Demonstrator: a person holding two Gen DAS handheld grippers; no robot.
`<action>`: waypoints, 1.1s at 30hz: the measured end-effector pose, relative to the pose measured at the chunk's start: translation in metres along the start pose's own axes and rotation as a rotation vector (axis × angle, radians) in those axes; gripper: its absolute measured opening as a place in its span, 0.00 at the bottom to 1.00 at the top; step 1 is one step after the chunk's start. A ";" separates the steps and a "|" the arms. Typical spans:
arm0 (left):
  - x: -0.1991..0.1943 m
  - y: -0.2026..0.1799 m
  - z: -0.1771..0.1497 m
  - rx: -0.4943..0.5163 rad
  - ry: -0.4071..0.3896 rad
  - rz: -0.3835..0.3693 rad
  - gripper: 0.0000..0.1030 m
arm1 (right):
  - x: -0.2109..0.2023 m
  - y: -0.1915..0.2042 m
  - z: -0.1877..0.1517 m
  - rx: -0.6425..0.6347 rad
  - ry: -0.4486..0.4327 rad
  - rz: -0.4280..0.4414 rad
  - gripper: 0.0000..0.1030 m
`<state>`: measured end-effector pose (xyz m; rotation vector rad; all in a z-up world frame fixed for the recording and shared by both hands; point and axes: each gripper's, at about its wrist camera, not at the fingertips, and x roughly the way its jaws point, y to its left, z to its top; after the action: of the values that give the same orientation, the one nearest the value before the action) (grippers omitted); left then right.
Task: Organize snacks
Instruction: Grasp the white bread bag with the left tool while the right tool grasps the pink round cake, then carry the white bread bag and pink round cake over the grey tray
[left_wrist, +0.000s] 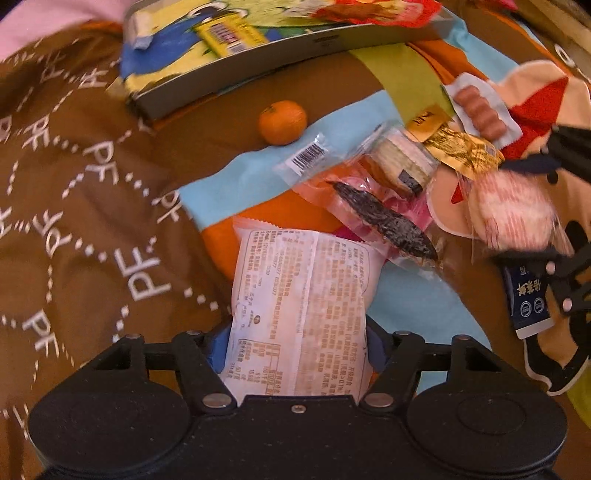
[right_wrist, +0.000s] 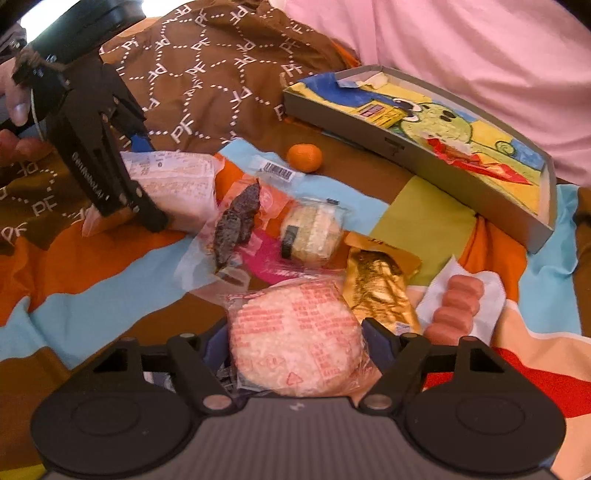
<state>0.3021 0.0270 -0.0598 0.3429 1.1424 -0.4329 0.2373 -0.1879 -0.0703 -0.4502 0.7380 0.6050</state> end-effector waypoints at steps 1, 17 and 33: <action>-0.002 0.002 -0.002 -0.018 -0.002 -0.004 0.68 | 0.000 0.001 0.000 0.002 0.002 0.007 0.76; -0.015 -0.034 -0.036 -0.105 0.009 -0.120 0.67 | -0.004 0.023 -0.001 0.023 0.095 0.058 0.76; -0.051 -0.047 -0.032 -0.148 -0.227 -0.079 0.67 | -0.021 0.071 -0.014 -0.538 -0.037 -0.201 0.75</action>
<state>0.2349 0.0091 -0.0267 0.1159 0.9620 -0.4416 0.1720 -0.1509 -0.0763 -0.9948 0.4795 0.6169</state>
